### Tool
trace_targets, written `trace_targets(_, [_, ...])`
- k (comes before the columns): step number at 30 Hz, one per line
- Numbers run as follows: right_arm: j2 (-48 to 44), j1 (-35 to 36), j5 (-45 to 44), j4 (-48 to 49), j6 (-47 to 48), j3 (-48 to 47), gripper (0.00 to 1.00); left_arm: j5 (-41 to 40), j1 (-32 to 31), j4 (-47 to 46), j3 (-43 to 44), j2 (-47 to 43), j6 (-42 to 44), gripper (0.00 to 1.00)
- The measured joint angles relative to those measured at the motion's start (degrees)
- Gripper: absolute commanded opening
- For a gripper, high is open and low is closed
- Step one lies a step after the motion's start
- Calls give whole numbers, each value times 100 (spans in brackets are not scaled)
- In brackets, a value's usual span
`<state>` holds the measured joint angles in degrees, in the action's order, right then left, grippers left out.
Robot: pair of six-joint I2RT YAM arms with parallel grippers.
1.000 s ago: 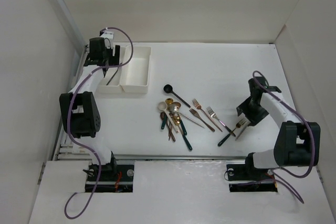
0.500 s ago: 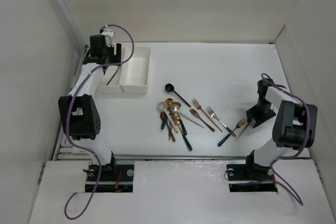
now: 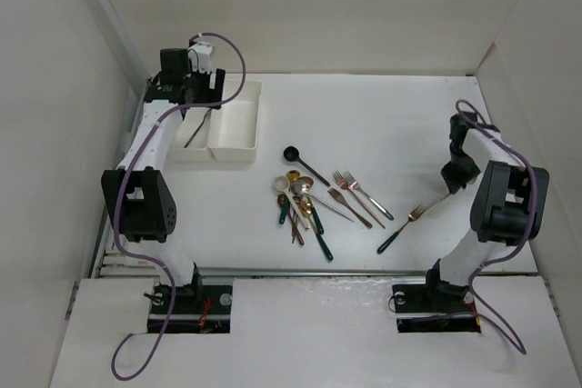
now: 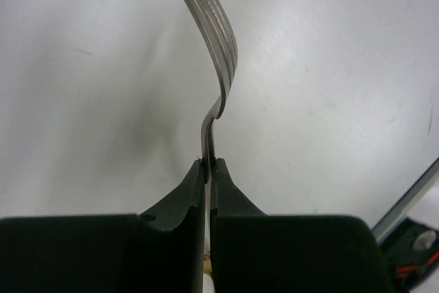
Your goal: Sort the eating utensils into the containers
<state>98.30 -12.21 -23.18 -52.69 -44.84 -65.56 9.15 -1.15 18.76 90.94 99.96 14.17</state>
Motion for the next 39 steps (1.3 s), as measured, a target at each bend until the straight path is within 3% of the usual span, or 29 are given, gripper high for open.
trace_targets(5, [-50, 748, -955, -15, 496, -1759, 0, 726, -345, 396, 321, 0, 151, 78])
trace_targets(13, [170, 3418, -1770, 203, 1143, -4752, 0, 2468, -693, 920, 474, 0, 295, 81])
trace_targets(17, [614, 4387, -1043, 791, 1283, -5512, 0, 3628, -789, 962, 476, 0, 127, 85])
trace_targets(22, [1134, 4922, 328, 1545, 1314, -5545, 0, 4817, -850, 525, 411, -17, -588, 85])
trace_targets(25, [1276, 5099, 964, 1945, 1314, -5442, 0, 5285, -855, 186, 286, -42, -1023, 89])
trace_targets(30, [1283, 5241, 1825, 2430, 1311, -5357, 0, 5539, -927, -192, 57, -61, -1451, 88])
trace_targets(32, [1281, 5252, 2041, 2608, 1294, -5357, 0, 5482, -984, -251, -9, -61, -1523, 81])
trace_targets(37, [1281, 5239, 2339, 2765, 1283, -5346, 0, 5331, -1040, -385, -48, -61, -1727, 0])
trace_targets(39, [1281, 5237, 2363, 2839, 1270, -5300, 0, 5342, -1036, -490, -50, -61, -1838, 0])
